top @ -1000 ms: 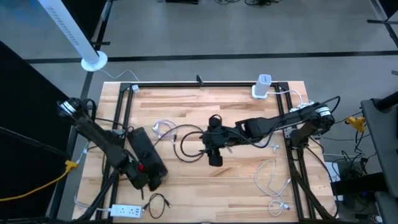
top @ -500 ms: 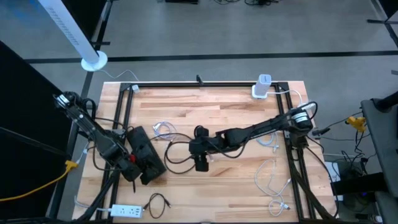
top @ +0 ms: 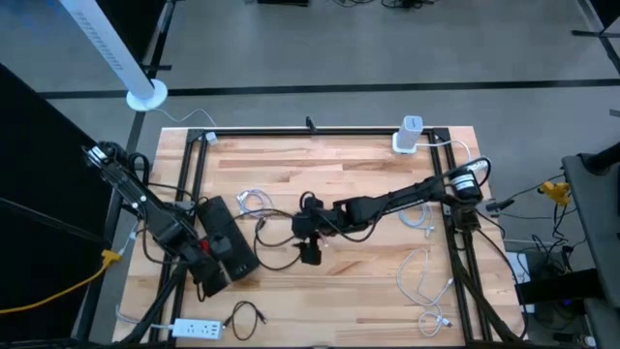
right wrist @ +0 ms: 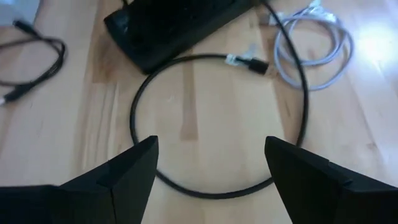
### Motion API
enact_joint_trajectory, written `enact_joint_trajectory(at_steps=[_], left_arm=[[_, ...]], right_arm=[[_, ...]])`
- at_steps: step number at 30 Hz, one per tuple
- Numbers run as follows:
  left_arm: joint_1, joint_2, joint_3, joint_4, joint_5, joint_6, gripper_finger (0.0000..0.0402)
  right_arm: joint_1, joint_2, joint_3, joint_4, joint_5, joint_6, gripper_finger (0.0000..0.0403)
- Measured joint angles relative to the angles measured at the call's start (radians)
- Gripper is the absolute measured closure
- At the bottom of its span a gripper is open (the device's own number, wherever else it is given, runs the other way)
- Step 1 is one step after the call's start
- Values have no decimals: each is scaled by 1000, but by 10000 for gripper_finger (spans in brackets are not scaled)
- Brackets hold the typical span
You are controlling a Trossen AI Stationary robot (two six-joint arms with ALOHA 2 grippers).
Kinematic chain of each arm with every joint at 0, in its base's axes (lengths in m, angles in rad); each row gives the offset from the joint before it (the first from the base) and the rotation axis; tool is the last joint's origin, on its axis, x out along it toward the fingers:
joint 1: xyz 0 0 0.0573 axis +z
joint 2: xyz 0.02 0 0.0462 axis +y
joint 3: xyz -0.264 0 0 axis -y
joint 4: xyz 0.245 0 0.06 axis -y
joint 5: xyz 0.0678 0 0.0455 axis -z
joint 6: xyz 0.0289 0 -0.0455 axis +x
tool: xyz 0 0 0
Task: Insert USB
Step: Insert the top black charger cable into the black outlet extension
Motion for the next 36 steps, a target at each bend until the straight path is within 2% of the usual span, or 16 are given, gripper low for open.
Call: enact_joint_trajectory(at_steps=[9,14,18,20,23,26,29,32,33,36], left_arm=[[1,-79,132,-34,36,99,126],[1,-139,185,-34,99,121,126],[5,-179,194,-33,149,56,126],[14,-195,187,-32,165,38,126],[47,-199,163,-32,166,25,126],[78,-191,145,30,167,97,126],[127,-194,142,166,180,184,126],[204,-190,139,178,162,241,126],[234,-187,137,174,159,262,126],[324,-165,131,174,155,333,126]], right_arm=[[-134,0,131,32,-52,13,149],[-260,13,137,67,-204,51,171],[-326,52,136,138,-385,108,189],[-330,73,136,181,-449,117,196],[-319,113,149,225,-480,95,204],[-304,161,185,249,-558,65,207],[-284,211,264,285,-721,62,206],[-258,275,360,325,-888,57,200],[-248,298,397,325,-897,48,197],[-232,361,499,299,-839,22,190]])
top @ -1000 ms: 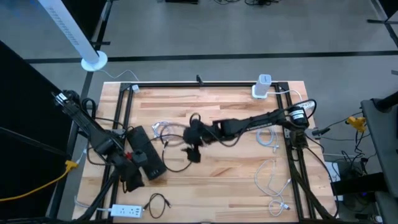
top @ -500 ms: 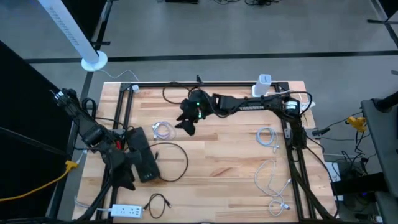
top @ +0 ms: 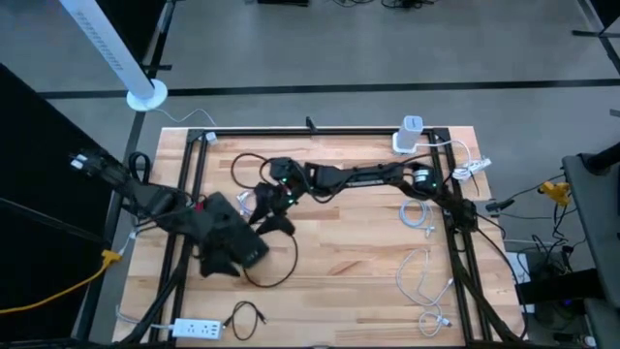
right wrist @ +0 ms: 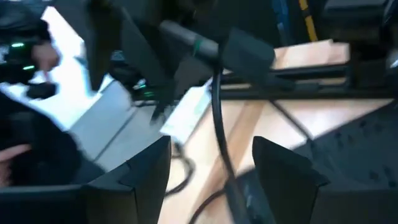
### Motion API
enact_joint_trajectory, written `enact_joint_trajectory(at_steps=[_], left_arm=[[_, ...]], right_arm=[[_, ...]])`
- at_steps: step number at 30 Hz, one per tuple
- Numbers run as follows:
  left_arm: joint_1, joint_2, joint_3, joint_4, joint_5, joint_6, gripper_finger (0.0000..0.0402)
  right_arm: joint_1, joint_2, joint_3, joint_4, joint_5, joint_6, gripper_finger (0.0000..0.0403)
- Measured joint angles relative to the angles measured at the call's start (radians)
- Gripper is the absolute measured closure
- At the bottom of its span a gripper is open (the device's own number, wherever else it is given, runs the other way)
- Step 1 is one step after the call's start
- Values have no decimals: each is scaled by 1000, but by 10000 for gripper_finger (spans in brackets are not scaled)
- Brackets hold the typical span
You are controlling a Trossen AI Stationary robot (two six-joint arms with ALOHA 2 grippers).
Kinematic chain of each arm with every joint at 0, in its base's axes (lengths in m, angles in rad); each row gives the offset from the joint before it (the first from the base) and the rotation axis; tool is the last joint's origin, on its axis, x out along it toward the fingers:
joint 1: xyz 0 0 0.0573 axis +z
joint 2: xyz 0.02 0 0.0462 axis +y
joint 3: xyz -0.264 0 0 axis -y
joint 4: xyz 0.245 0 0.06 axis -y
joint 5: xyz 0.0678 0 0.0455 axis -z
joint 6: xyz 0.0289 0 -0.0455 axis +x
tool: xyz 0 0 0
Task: Insert USB
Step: Insert the top black charger cable into the black outlet extension
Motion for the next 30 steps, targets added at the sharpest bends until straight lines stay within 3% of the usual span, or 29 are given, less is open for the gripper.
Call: enact_joint_trajectory(at_steps=[4,8,17,24,30], left_arm=[[73,39,-4,-9,-4,51,126],[77,76,-4,-13,-4,67,126],[77,144,-3,-25,-76,63,126],[83,130,2,-119,-123,32,126],[81,51,18,-125,-152,6,126]], right_arm=[[3,39,77,-65,108,-33,192],[3,39,78,-129,214,-128,227],[5,40,78,-169,195,-210,392],[3,25,93,-312,130,-289,398],[4,25,91,-373,204,-322,398]])
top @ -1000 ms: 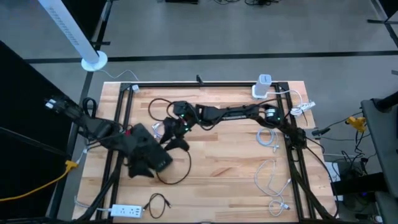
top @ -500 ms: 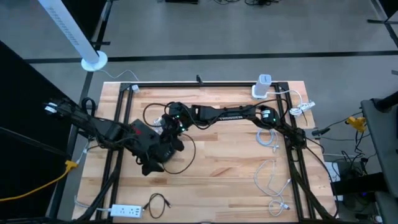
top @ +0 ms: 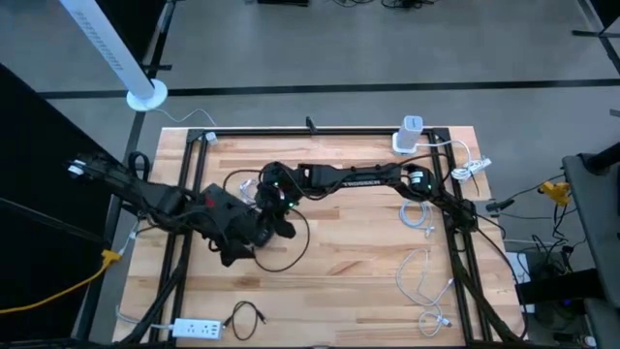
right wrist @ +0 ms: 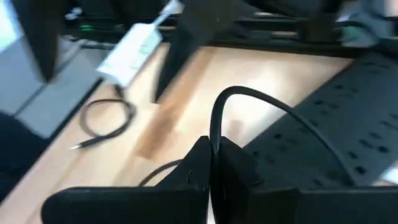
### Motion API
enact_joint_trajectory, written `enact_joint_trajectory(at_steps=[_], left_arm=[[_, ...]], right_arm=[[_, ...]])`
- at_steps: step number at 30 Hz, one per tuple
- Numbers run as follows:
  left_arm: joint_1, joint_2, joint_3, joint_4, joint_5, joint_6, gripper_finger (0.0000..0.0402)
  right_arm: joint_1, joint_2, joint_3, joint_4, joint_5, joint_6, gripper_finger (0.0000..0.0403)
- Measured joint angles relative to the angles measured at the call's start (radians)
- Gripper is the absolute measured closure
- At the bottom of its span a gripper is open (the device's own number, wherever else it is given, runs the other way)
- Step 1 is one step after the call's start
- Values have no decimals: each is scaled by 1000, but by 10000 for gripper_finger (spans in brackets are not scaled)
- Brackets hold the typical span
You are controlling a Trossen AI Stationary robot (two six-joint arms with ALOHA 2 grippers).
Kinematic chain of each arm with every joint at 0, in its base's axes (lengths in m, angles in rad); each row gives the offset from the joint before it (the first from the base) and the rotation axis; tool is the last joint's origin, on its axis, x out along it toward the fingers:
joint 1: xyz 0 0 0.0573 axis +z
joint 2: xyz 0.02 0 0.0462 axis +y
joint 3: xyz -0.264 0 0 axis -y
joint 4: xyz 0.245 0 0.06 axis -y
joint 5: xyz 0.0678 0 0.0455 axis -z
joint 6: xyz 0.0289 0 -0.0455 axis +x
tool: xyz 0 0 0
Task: Insert USB
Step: Insert the top black charger cable into the black outlet extension, then insert the top left white charger cable into the black outlet extension
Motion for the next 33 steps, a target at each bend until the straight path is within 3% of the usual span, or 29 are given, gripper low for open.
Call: enact_joint_trajectory(at_steps=[7,10,16,24,29,33], left_arm=[[-23,-48,1,-4,8,30,126],[-37,-58,1,-6,53,105,126],[-39,-89,1,-68,78,89,126],[-39,-86,1,-117,-13,81,126],[-39,-85,1,-118,-134,76,126],[-37,-85,1,-115,-261,69,126]], right_arm=[[-12,0,0,-3,210,35,399],[-17,0,-1,-4,196,35,383],[-9,1,-2,-27,93,37,277],[-3,-88,-4,-95,52,-81,123],[-39,-173,-2,-156,62,-142,72],[-92,-210,-2,-246,104,-186,67]])
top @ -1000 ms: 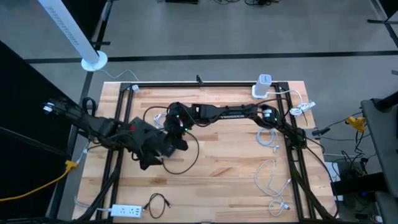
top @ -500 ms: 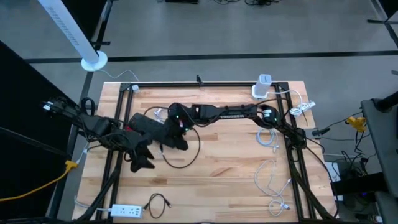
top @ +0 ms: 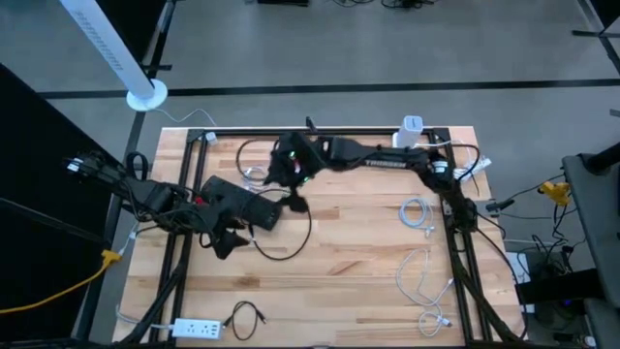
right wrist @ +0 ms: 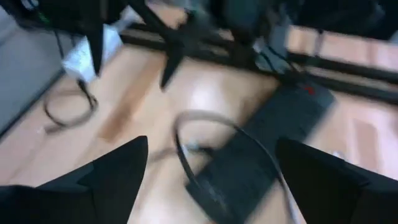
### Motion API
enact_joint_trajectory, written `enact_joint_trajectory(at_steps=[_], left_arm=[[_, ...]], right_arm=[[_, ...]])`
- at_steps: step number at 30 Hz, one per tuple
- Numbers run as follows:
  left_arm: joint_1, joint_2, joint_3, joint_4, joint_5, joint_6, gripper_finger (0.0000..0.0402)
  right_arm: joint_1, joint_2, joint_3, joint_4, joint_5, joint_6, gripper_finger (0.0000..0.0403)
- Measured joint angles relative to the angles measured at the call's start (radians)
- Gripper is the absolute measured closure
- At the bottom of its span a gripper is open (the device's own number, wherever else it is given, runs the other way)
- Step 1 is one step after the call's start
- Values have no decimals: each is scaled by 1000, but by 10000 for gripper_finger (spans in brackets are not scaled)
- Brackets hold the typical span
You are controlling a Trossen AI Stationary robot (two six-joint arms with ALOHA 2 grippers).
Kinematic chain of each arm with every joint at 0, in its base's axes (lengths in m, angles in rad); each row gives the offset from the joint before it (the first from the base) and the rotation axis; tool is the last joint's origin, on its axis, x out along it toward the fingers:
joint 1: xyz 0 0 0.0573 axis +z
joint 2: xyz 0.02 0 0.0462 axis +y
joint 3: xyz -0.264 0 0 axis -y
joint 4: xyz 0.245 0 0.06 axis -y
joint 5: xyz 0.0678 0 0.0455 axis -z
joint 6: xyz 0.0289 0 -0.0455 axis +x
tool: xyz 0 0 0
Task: Insert USB
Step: Insert the top left white charger cable into the black outlet extension
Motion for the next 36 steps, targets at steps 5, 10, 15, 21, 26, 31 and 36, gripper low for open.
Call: enact_joint_trajectory(at_steps=[5,10,15,21,26,31,36], left_arm=[[1,2,0,8,-165,-9,126],[40,2,0,35,-291,112,126],[129,4,0,157,-379,334,126],[216,3,0,279,-437,588,126],[309,14,-1,197,-401,618,126],[610,82,-1,221,-63,590,127],[909,243,-2,164,181,590,127]], right_arm=[[-40,-87,0,-320,134,-63,87],[-33,-148,0,-693,307,-36,110],[-23,-179,-50,-945,307,122,125],[-23,-302,-298,-902,319,251,137],[-16,-445,-543,-691,325,390,147],[-3,-543,-716,-448,318,535,159],[5,-554,-768,-351,314,565,170]])
